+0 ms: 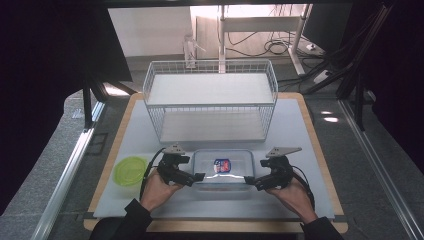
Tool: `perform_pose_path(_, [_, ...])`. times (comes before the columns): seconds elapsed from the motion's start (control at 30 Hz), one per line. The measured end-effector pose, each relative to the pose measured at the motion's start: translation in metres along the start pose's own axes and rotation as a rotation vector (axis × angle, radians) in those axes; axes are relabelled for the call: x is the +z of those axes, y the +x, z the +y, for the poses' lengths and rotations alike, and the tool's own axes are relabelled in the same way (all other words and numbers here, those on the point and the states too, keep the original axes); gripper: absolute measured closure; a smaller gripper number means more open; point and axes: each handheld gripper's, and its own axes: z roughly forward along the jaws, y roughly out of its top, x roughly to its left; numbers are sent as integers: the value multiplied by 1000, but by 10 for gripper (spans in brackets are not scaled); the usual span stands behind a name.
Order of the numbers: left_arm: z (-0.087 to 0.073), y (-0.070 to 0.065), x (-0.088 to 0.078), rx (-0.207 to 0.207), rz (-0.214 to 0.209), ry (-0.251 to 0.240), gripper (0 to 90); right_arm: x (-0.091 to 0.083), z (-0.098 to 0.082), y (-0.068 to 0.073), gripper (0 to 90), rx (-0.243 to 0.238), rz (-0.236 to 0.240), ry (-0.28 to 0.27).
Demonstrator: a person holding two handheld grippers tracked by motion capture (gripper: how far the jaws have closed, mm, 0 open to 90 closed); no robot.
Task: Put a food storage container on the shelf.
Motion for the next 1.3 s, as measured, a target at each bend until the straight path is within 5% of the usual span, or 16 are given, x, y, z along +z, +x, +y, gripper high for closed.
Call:
perform_pose_path(0.23, [1, 8, 13, -69, -98, 14, 0, 12, 5, -9, 52, 72, 85, 29])
perform_pose_path(0.4, [1, 9, 15, -106, -116, 35, 0, 21, 9, -14, 67, 130, 152, 52])
perform_pose_path(0.57, [1, 6, 9, -124, -122, 71, 39, 19, 10, -15, 133, 183, 154, 75])
perform_pose_path(0.83, [-5, -5, -6, -109, -88, 32, 170, 4, 5, -5, 254, 193, 136, 81])
perform_pose_path(0.9, [-10, -5, -14, -116, -100, -8, 287, -3, 4, -3, 338, 193, 132, 61])
perform_pose_path(1.13, [-21, -12, -26, -118, -111, -74, 444, -19, -8, -1, 500, 236, 168, -9])
perform_pose_path(1.3, [-23, -17, -27, -129, -88, -94, 450, -21, -11, 3, 507, 271, 152, -27])
